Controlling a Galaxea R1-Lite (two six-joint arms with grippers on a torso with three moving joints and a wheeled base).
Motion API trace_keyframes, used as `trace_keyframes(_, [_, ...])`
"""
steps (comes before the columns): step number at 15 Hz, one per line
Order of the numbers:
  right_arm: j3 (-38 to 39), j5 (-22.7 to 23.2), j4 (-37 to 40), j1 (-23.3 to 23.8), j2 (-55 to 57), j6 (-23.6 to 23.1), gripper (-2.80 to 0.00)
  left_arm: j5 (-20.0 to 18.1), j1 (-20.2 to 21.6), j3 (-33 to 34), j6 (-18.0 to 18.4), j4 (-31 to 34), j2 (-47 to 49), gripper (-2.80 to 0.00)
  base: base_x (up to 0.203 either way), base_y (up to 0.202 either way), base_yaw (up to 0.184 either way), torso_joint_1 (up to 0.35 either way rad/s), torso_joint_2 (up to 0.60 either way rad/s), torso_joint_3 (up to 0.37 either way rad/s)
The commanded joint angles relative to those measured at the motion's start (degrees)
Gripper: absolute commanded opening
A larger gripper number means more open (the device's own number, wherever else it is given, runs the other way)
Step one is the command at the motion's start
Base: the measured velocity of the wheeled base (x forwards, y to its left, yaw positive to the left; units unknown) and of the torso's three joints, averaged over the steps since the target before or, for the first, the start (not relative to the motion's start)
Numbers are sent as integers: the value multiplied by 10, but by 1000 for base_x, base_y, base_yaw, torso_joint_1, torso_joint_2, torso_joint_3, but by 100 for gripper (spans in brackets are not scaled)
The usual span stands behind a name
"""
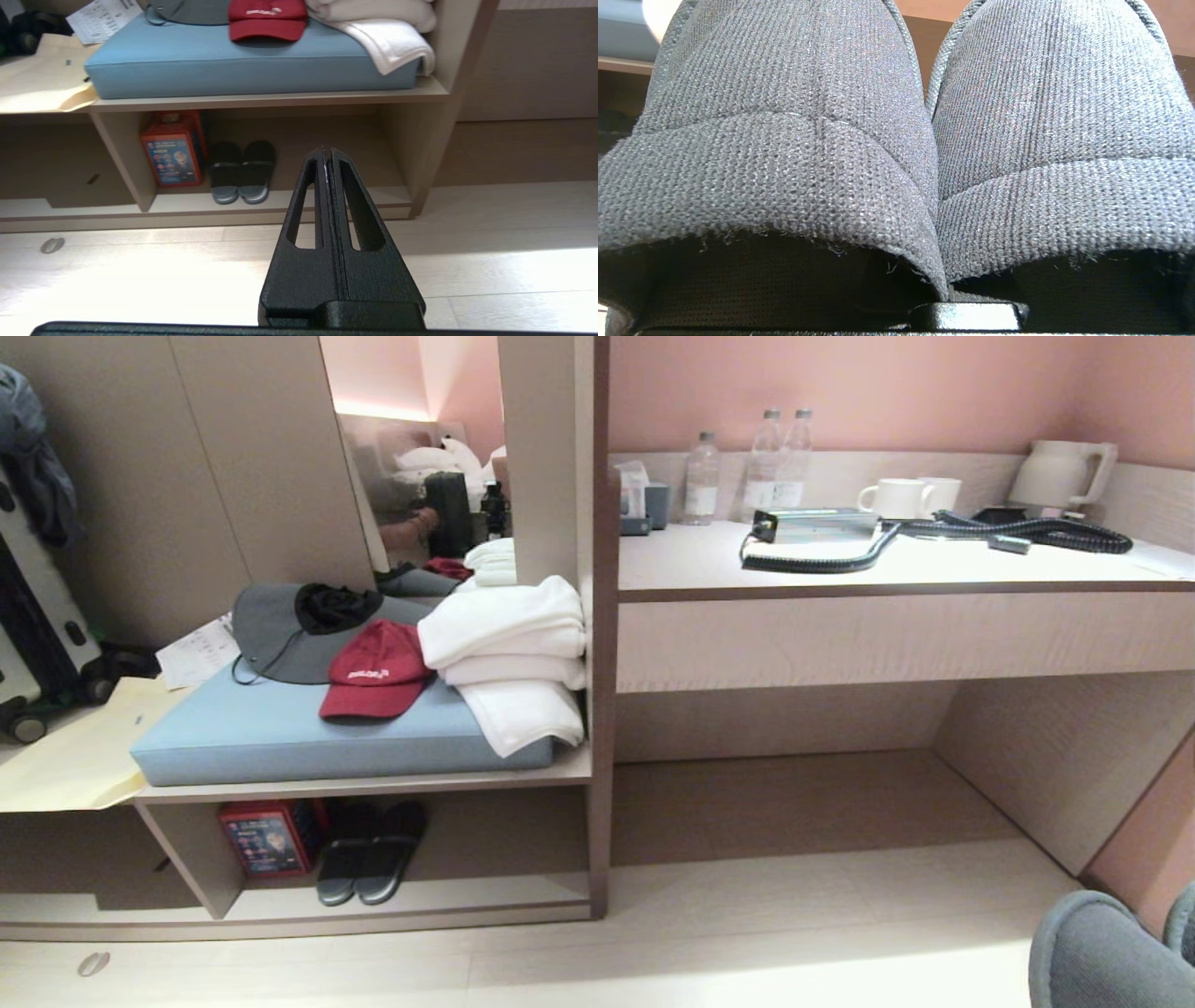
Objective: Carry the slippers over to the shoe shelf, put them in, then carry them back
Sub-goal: Place the slippers on the floor
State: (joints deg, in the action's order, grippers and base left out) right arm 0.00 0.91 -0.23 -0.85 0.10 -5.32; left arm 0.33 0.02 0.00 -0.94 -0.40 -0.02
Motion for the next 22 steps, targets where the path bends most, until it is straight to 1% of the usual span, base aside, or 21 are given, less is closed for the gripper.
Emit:
trace_keyframes(1, [0, 0, 0, 0, 1, 0, -280, 0, 1, 0, 0, 0, 0, -280, 0, -198, 0, 3, 6, 7])
trace_keyframes(22, [0, 0, 0, 0, 1, 0, -280, 0, 1, 0, 0, 0, 0, -280, 0, -196, 2, 3, 3, 3])
